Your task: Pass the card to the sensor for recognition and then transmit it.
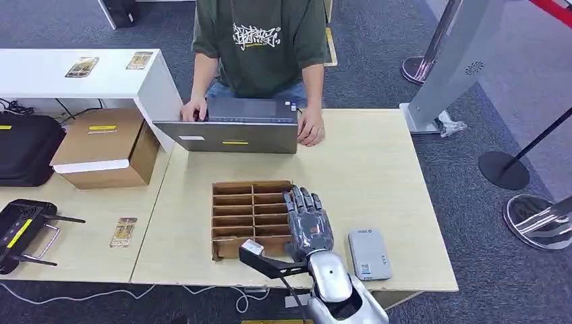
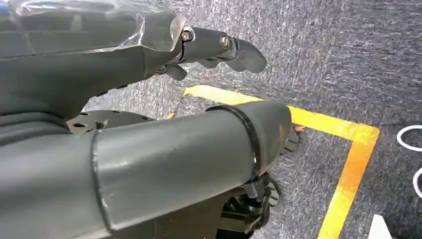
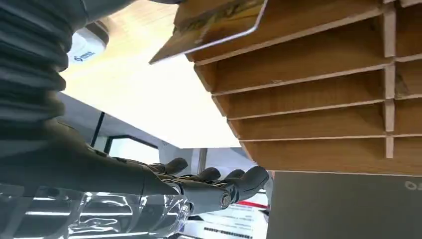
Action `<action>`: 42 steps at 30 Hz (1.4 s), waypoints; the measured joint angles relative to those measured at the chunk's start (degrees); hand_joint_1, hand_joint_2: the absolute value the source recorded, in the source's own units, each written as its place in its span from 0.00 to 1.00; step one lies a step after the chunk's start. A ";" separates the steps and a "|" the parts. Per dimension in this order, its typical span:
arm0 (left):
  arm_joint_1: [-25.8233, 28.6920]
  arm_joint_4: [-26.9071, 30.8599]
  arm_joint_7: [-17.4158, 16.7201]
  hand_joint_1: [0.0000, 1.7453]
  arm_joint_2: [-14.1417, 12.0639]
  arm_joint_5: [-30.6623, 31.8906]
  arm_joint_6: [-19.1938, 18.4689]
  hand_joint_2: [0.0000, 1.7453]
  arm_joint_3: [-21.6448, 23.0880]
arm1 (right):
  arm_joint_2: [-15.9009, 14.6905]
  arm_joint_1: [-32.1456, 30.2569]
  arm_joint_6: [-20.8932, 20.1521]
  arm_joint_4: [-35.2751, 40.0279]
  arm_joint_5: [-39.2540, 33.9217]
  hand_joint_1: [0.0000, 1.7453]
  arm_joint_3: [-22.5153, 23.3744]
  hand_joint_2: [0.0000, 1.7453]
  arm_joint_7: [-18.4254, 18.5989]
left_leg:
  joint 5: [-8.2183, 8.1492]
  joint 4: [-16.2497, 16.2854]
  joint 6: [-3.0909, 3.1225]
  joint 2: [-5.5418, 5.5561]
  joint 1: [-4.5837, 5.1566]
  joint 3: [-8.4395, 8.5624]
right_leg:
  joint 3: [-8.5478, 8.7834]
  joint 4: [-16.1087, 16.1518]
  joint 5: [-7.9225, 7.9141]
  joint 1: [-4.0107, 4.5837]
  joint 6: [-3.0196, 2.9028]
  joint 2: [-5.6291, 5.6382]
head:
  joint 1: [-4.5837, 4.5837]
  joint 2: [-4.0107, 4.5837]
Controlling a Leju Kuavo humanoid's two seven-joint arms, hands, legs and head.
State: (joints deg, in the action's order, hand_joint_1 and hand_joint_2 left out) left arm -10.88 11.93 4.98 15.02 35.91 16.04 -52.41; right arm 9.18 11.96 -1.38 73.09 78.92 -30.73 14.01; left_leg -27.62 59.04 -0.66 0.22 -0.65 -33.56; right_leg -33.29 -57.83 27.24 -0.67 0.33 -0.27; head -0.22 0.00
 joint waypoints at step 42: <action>1.50 0.00 2.51 0.00 -1.11 -7.78 1.07 0.00 0.39 | -3.41 -6.35 -3.63 10.16 -1.47 0.00 -5.46 1.00 0.17 | 0.00 0.00 0.00 -0.03 0.00 -0.02 | -0.03 0.00 0.01 0.00 0.00 0.05 | 0.00 0.00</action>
State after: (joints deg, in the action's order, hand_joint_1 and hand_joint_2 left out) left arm -9.38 11.93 7.50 13.90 28.13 17.11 -52.02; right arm 5.77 5.61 -5.00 83.25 77.46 -36.20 14.18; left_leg -27.62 59.04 -0.66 0.19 -0.65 -33.58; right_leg -33.32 -57.84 27.24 -0.67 0.33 -0.22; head -0.22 0.00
